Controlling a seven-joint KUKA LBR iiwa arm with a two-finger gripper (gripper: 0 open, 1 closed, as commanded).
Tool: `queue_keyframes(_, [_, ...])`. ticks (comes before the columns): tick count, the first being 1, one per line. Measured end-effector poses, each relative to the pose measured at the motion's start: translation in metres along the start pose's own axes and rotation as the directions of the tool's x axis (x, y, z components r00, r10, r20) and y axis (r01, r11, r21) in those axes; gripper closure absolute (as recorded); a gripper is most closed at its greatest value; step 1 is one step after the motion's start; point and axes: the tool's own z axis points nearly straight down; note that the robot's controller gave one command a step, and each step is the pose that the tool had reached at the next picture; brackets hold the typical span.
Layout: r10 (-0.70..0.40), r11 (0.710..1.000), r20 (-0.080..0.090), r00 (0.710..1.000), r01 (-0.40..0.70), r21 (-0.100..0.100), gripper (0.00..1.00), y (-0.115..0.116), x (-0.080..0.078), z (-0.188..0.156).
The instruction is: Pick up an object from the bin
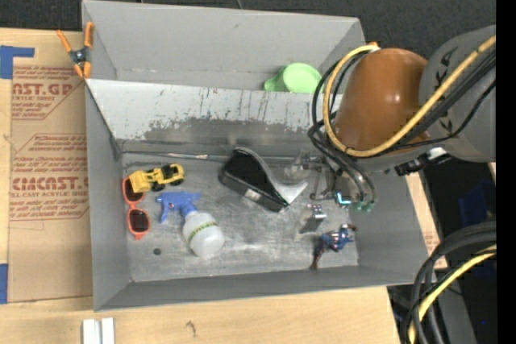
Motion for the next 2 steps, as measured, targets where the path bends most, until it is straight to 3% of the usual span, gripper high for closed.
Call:
queue_keyframes(1, [0.000, 1.000, 0.008, 1.000, 0.000, 0.000, 0.00, 0.000, -0.002, -0.004])
queue_keyframes(2, [-0.022, 1.000, 0.021, 1.000, 0.022, 0.001, 0.00, -0.021, -0.046, 0.033])
